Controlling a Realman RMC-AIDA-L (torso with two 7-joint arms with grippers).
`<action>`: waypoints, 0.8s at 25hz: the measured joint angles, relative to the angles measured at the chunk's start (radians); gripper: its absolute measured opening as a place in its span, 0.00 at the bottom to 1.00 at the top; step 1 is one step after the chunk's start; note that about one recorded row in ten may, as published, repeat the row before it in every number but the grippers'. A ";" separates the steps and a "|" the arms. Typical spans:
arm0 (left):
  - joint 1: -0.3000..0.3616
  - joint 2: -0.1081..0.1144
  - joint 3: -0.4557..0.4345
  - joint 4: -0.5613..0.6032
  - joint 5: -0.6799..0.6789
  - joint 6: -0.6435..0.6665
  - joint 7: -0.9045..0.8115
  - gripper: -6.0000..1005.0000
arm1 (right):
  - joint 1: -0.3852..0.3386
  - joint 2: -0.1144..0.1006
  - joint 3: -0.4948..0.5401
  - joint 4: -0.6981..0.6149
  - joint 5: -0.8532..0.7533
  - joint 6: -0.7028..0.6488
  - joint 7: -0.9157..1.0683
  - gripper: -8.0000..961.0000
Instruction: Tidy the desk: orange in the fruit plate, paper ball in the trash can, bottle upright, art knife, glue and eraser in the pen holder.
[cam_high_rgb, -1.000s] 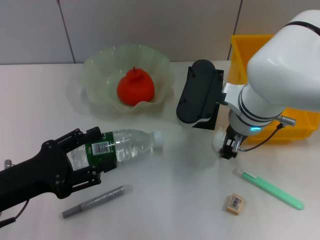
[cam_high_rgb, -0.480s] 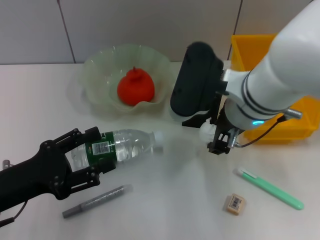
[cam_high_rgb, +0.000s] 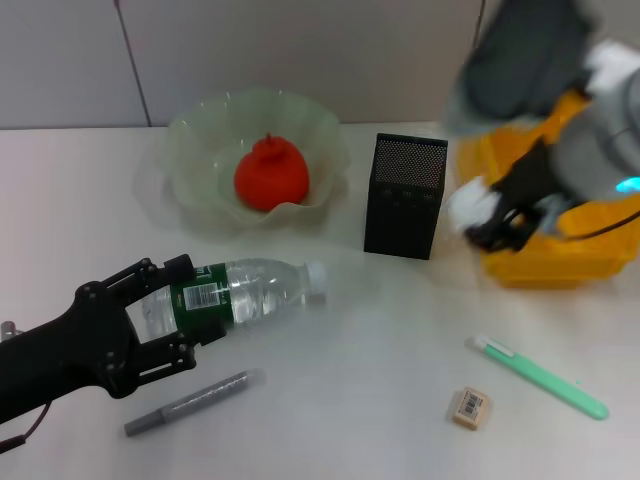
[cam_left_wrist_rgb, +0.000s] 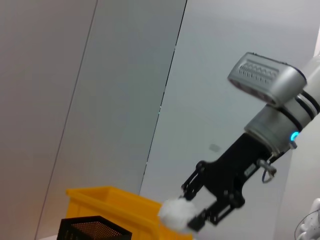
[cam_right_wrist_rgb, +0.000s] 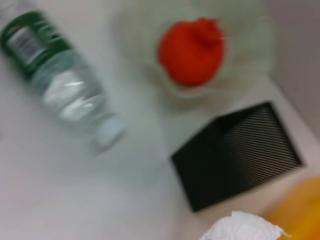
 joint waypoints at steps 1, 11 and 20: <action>0.001 0.000 0.000 0.000 0.000 -0.001 0.001 0.76 | -0.015 -0.001 0.046 -0.013 0.002 0.000 -0.017 0.53; 0.002 0.000 0.005 0.000 0.006 -0.004 0.003 0.75 | -0.093 -0.007 0.467 0.130 0.215 0.122 -0.269 0.53; 0.005 0.000 0.001 0.000 0.008 -0.003 0.003 0.74 | -0.101 -0.008 0.537 0.302 0.234 0.290 -0.372 0.54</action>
